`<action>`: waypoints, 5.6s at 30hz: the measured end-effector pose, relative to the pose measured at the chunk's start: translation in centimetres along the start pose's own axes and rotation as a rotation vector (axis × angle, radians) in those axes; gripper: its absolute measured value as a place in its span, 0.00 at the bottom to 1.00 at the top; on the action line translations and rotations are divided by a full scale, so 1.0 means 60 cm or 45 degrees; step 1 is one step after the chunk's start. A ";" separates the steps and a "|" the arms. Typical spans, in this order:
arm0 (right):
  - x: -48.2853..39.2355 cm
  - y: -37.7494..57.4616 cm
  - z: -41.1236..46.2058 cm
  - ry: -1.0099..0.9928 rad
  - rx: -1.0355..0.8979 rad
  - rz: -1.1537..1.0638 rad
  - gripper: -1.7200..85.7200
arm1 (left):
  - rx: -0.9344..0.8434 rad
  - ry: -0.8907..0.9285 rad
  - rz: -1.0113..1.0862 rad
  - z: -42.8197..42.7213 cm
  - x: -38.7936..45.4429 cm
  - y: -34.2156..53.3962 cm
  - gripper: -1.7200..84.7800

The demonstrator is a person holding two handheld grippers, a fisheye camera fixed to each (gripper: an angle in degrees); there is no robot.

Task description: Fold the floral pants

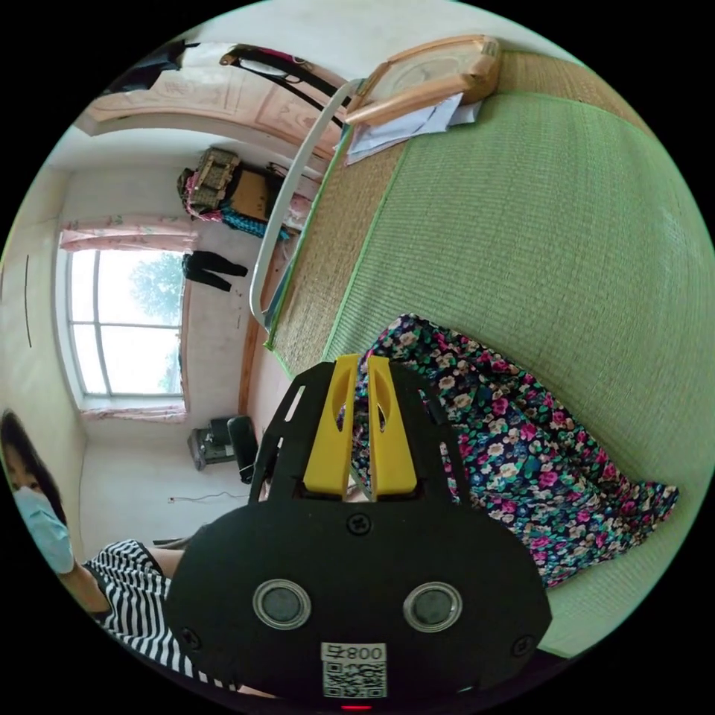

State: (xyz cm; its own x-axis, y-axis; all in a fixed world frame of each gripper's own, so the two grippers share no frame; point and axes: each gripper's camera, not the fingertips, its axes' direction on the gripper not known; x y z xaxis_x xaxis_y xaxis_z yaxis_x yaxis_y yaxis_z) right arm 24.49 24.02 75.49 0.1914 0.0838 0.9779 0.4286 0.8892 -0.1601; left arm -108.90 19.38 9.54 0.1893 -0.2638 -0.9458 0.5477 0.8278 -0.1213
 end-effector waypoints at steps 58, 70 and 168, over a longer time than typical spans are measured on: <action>0.110 -0.112 0.154 0.680 -0.374 -0.504 0.02 | -0.138 -0.425 0.287 0.076 0.267 0.101 0.02; 0.051 -0.134 0.105 0.489 -0.357 -0.428 0.02 | -0.128 -0.445 0.169 0.081 0.226 0.119 0.02; -0.151 0.441 -0.506 -0.714 0.166 0.201 0.03 | -0.025 0.225 -0.670 0.142 -0.506 -0.090 0.10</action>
State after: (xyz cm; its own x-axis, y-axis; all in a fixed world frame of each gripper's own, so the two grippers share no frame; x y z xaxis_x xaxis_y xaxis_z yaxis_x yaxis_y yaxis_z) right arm 60.91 33.12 58.33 -0.2668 0.4123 0.8711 0.3138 0.8918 -0.3259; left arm -110.66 18.68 41.50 -0.2460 -0.5587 -0.7921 0.5162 0.6161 -0.5949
